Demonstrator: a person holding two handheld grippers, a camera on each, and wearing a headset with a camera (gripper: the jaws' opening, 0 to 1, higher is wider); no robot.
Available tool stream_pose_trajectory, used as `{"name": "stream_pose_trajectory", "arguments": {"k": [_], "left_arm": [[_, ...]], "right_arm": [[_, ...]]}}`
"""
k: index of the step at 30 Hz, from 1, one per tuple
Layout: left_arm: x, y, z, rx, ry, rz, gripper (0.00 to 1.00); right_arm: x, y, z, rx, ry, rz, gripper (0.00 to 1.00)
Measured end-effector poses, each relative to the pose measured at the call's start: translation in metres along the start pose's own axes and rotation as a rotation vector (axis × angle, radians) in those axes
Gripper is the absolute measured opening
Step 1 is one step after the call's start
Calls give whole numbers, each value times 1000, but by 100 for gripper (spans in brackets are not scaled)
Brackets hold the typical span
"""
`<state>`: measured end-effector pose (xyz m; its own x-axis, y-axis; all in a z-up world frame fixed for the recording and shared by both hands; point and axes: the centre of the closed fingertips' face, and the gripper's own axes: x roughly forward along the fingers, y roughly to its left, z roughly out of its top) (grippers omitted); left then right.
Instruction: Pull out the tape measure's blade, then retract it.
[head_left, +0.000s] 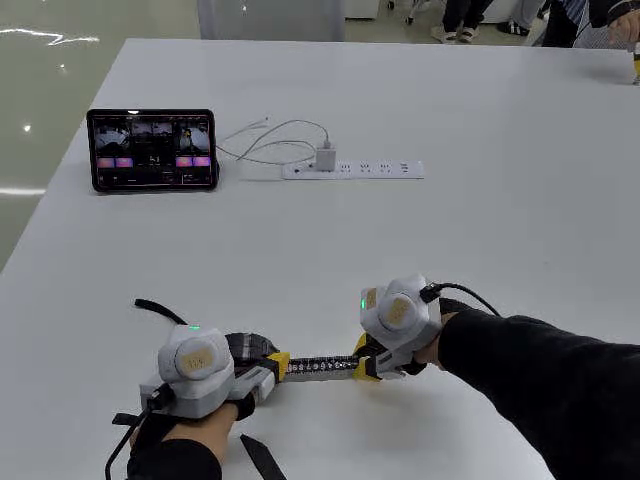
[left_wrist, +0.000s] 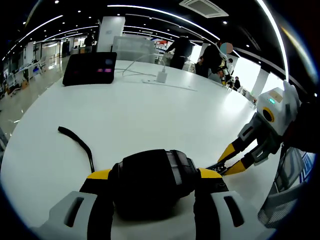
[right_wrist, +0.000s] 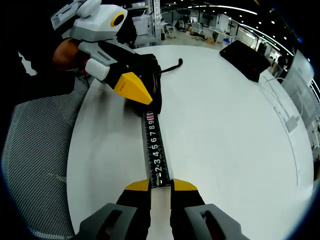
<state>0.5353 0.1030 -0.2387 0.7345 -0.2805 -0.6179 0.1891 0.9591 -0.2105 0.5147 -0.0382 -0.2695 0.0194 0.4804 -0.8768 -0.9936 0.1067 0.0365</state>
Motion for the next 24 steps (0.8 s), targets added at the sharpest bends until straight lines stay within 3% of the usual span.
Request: {"name": "stream_pose_trajectory", "arguments": {"k": [24], "left_arm": [[0, 0, -1, 0, 2, -1, 60]], "right_arm": [[6, 3, 11, -27, -2, 7, 10]]}}
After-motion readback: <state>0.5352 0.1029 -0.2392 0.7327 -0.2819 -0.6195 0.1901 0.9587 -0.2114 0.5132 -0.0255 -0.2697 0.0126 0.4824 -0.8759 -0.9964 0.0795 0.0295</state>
